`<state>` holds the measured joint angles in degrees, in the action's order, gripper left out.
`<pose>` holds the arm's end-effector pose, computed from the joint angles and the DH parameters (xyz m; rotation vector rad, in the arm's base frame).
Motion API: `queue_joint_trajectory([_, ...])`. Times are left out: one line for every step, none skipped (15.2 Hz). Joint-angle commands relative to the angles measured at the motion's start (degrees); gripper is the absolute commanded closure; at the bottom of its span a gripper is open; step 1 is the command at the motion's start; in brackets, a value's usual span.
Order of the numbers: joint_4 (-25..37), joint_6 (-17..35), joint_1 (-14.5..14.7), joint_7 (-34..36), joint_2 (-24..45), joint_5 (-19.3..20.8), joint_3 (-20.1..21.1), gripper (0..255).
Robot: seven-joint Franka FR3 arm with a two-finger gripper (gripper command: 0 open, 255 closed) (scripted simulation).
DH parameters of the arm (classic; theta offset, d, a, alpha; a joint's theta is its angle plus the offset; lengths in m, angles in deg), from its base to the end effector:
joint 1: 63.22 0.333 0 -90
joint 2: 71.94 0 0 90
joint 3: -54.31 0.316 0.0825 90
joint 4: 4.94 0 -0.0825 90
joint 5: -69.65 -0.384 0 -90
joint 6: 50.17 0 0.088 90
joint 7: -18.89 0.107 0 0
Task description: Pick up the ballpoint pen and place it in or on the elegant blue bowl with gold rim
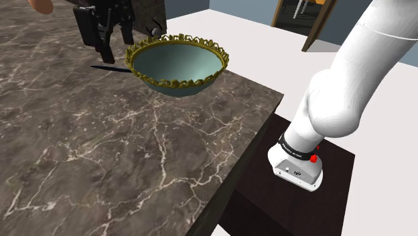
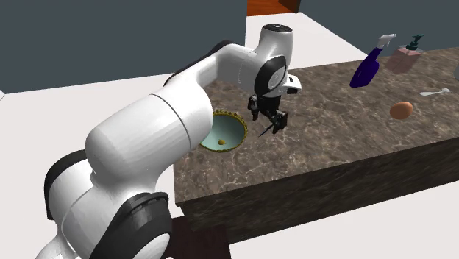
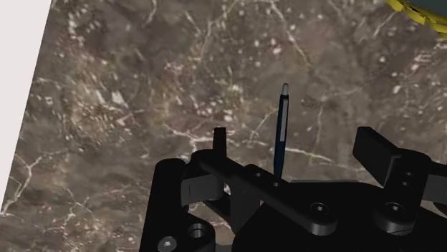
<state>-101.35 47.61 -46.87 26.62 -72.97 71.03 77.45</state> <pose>0.4322 0.3555 0.5926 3.0078 0.8603 0.0774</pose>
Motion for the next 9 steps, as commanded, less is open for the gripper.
queue_joint_trajectory([-0.66,1.29,0.26,0.25,0.66,0.31,0.27,0])
queue_joint_trajectory([-1.49,2.07,0.24,0.24,0.61,0.29,0.26,0])
queue_joint_trajectory([-2.30,2.85,0.23,0.23,0.57,0.28,0.24,0])
queue_joint_trajectory([-3.09,3.62,0.22,0.23,0.55,0.28,0.23,0])
queue_joint_trajectory([-3.87,4.40,0.21,0.23,0.55,0.28,0.22,0])
queue_joint_trajectory([-5.06,5.61,0.19,0.24,0.57,0.29,0.21,0])
queue_joint_trajectory([-5.07,5.61,0.19,0.24,0.56,0.29,0.21,0])
queue_joint_trajectory([-5.06,5.61,0.19,0.24,0.56,0.29,0.21,0])
queue_joint_trajectory([-5.06,5.61,0.19,0.24,0.57,0.29,0.21,0])
